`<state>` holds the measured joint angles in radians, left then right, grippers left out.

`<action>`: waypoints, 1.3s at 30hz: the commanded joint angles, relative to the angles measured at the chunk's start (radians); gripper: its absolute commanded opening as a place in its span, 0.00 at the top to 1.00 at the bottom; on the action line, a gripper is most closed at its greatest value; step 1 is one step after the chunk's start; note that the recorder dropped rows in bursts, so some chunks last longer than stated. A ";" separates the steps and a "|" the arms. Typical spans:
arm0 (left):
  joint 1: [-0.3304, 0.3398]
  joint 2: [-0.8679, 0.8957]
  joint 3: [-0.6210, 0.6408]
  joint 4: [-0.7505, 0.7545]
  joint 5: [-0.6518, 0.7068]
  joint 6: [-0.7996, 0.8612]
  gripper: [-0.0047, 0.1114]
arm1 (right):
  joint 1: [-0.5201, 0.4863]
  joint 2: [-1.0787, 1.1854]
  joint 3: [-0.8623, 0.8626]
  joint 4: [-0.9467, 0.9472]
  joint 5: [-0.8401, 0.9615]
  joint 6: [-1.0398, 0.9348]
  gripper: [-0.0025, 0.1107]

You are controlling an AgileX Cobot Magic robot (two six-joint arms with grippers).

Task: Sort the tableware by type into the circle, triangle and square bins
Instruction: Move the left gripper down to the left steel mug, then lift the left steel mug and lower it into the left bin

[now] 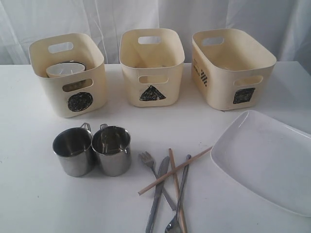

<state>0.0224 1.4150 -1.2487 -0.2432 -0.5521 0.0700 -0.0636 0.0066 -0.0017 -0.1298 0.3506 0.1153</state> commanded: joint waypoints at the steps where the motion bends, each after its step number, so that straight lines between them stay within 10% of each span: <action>1: -0.036 -0.139 0.089 0.507 0.186 -0.084 0.96 | -0.006 -0.007 0.002 0.000 -0.004 -0.008 0.98; 4: -0.119 -0.164 0.121 0.799 0.593 -0.303 0.96 | -0.006 -0.007 0.002 0.000 -0.004 -0.008 0.98; 9: -0.187 -0.139 0.224 0.609 1.002 -0.372 0.96 | -0.006 -0.007 0.002 0.000 -0.004 -0.008 0.98; 20: -0.187 -0.030 0.353 -0.044 0.977 -0.031 0.38 | -0.006 -0.007 0.002 0.000 -0.004 -0.008 0.98; 28: -0.187 0.138 0.353 -0.480 0.988 0.433 0.43 | -0.006 -0.007 0.002 0.000 -0.004 -0.008 0.98; 35: -0.187 0.250 0.353 -0.452 0.988 0.433 0.47 | -0.006 -0.007 0.002 0.000 -0.004 -0.008 0.98; 39: -0.185 0.247 0.351 -0.380 0.988 0.427 0.68 | -0.006 -0.007 0.002 0.000 -0.004 -0.008 0.98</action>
<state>-0.1626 1.6673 -0.9022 -0.6577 0.4186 0.4941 -0.0636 0.0066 -0.0017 -0.1298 0.3506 0.1153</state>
